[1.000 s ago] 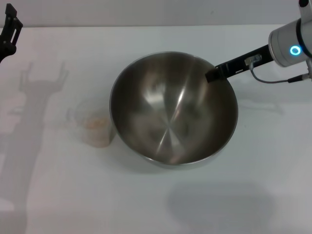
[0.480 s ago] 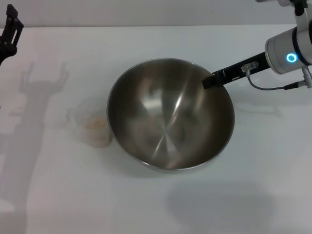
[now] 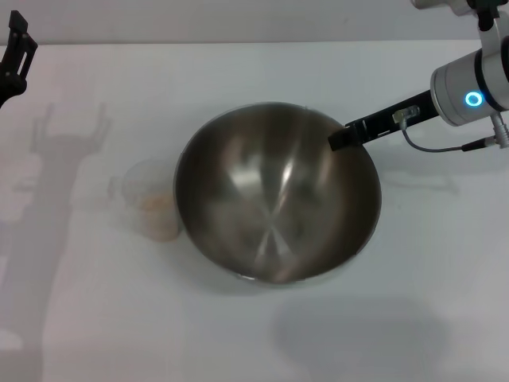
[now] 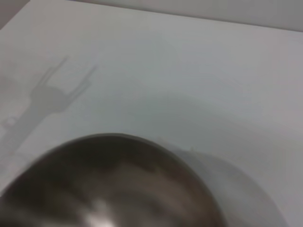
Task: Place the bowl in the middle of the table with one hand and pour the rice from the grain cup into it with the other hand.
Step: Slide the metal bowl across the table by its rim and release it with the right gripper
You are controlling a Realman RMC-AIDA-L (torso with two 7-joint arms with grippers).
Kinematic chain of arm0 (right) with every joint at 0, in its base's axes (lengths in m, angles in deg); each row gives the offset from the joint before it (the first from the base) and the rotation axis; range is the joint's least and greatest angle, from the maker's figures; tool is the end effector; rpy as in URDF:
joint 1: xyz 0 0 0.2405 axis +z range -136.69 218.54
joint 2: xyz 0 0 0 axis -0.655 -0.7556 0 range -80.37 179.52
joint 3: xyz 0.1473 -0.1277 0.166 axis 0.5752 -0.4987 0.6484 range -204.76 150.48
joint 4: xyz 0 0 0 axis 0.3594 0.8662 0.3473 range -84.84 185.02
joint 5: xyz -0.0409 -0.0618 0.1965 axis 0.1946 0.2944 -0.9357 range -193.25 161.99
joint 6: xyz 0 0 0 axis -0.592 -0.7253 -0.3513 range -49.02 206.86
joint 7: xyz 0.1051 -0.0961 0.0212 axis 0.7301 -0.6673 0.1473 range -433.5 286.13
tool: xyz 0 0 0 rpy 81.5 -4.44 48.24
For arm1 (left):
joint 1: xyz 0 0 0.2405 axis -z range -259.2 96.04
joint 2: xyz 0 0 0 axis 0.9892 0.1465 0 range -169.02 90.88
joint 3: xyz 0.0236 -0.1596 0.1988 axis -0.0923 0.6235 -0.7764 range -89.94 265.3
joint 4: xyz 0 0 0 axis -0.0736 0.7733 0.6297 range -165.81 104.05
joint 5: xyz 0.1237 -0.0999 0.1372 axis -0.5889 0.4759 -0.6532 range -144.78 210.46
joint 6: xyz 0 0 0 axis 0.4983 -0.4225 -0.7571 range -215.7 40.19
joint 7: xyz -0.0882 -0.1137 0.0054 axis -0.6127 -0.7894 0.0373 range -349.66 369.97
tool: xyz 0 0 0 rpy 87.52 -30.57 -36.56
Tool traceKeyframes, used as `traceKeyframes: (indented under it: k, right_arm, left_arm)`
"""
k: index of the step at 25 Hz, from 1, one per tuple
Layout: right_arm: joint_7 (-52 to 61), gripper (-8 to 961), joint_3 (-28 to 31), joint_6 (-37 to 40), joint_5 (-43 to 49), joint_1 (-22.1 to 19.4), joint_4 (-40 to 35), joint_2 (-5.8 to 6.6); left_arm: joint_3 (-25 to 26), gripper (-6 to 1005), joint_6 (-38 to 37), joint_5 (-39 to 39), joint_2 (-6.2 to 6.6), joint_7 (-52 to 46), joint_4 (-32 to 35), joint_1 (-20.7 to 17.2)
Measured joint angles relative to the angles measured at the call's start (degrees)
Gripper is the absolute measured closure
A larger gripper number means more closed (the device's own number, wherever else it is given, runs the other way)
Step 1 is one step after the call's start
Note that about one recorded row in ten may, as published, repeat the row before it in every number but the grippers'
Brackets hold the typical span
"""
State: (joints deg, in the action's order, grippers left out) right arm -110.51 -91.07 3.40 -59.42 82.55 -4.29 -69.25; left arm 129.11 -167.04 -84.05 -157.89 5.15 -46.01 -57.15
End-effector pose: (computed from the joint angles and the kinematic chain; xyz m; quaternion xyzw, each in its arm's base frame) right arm 0.1937 0.3987 -0.0130 -0.8809 0.4460 -0.0018 0.1582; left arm -0.2963 0.3283 0.0070 -0.6191 -0.1867 -0.4010 0.6488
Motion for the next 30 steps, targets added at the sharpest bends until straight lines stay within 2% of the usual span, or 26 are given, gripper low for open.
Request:
traceKeyframes:
  k: [13,23,26,28,29,30]
  right_arm:
    - [0.0,814,-0.2,-0.3,0.2,-0.2,-1.4,0.0]
    - [-0.5,560,-1.1,0.8,0.6,-1.5,-12.2,-0.09]
    - [-2.3,538,-2.5,3.6,0.6,-2.4,-15.4,-0.17]
    - [-3.6,538,-4.7,8.2,0.4,-3.8,-17.5,-0.29]
    - [-4.1,538,-7.5,14.0,0.3,-5.5,-19.5,-0.34]
    - [-4.1,538,-7.5,14.0,0.3,-5.5,-19.5,-0.34]
  left_arm:
    - [0.0,137,-0.4,0.0,0.0,0.0,-0.2,-0.4]
    - [0.0,137,-2.0,-0.1,-0.09,-0.2,-0.4,-1.6]
    - [0.0,137,-2.0,-0.1,-0.09,-0.2,-0.4,-1.6]
    - [0.0,137,-2.2,-0.1,-0.09,-0.4,-0.4,-2.0]
    - [-0.1,137,-3.5,-0.1,-0.1,-0.5,-0.5,-3.0]
    - [-0.1,137,-3.5,-0.1,-0.1,-0.5,-0.5,-3.0]
